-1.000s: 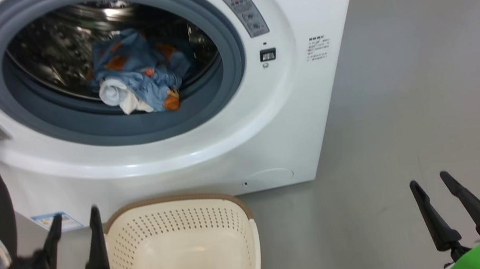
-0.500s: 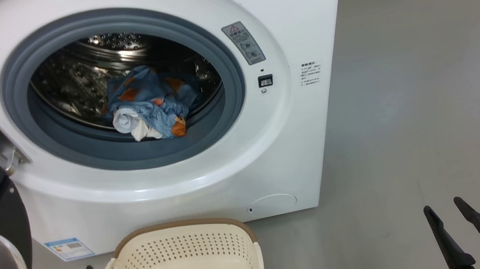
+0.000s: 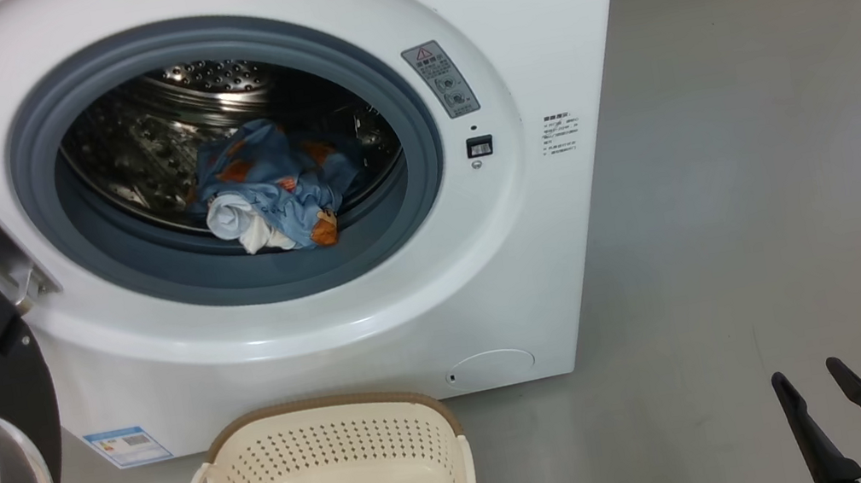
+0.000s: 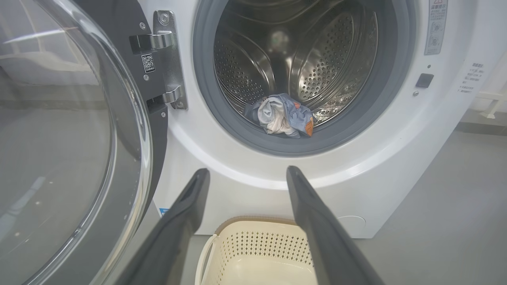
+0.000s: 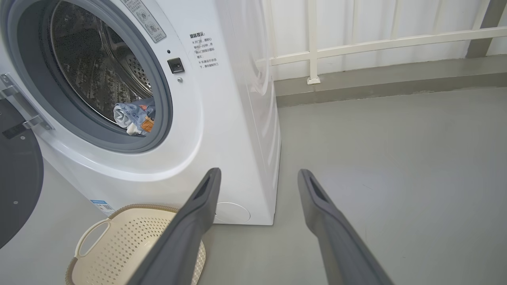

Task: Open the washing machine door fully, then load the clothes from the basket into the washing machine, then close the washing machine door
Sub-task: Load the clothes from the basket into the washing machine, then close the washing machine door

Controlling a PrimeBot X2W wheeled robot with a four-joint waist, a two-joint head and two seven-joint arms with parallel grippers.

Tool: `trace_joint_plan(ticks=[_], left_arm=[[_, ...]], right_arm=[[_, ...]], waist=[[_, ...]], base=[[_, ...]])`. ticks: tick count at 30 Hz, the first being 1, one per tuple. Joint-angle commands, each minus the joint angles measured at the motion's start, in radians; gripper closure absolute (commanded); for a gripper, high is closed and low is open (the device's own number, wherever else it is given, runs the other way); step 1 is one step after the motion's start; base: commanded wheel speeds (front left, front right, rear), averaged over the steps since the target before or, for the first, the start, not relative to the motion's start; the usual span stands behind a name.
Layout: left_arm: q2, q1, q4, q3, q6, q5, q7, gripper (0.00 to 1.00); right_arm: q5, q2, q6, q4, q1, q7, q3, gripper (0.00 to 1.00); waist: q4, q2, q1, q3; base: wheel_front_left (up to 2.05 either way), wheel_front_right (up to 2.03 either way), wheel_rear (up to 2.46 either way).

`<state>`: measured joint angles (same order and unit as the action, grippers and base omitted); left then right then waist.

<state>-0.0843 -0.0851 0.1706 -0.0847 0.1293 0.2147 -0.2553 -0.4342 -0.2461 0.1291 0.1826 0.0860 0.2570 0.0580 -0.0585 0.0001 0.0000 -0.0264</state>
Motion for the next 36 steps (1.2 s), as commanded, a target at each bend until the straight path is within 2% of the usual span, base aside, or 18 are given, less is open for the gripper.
trace_joint_plan(ticks=[1, 19, 36], left_arm=[[-0.011, 0.021, -0.030, -0.035, 0.001, -0.007, -0.006, 0.00], [-0.010, 0.023, -0.025, -0.034, 0.001, -0.003, -0.006, 0.00], [-0.009, 0.011, -0.034, -0.036, 0.001, -0.003, -0.006, 0.00]], right_arm=[[-0.002, -0.017, 0.002, -0.024, -0.002, 0.005, 0.016, 0.00], [-0.001, -0.014, 0.002, -0.025, -0.002, 0.005, 0.016, 0.00], [-0.001, -0.017, 0.002, -0.029, 0.002, 0.005, 0.014, 0.00]], waist=[[0.000, -0.0001, 0.0000, 0.000], [0.005, -0.0001, 0.0000, 0.003], [0.011, -0.0001, 0.0000, 0.007]], base=[[0.00, 0.00, 0.00], [-0.05, 0.05, 0.00], [-0.85, 0.85, 0.00]])
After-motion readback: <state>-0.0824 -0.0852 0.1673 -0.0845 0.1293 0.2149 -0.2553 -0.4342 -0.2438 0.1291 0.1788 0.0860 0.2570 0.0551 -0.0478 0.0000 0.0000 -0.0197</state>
